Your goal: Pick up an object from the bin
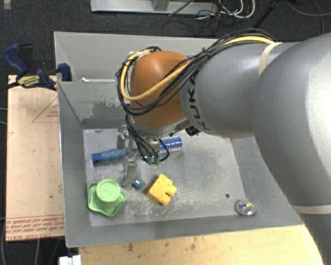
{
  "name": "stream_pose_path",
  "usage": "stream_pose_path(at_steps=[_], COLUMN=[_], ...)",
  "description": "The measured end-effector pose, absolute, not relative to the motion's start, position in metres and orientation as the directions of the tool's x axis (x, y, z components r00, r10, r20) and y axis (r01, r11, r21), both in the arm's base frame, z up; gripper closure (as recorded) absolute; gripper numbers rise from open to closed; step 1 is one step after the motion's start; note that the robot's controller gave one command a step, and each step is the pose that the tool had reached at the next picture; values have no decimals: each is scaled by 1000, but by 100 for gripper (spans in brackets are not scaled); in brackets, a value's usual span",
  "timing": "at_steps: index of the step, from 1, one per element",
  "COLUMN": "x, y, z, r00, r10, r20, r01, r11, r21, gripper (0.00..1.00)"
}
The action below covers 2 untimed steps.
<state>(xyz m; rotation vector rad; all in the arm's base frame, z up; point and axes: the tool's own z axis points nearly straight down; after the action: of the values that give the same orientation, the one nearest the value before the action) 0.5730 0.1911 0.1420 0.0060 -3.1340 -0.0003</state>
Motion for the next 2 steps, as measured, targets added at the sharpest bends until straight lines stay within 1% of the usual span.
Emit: stream_pose_path(at_steps=[1, 2], x=[603, 604], y=[180, 182], z=[68, 72], r00=[-994, -994], r10=[-109, -110], r20=[2, -4], r01=[-109, -110], r11=[994, 994], r21=[3, 5], gripper=[0, 100])
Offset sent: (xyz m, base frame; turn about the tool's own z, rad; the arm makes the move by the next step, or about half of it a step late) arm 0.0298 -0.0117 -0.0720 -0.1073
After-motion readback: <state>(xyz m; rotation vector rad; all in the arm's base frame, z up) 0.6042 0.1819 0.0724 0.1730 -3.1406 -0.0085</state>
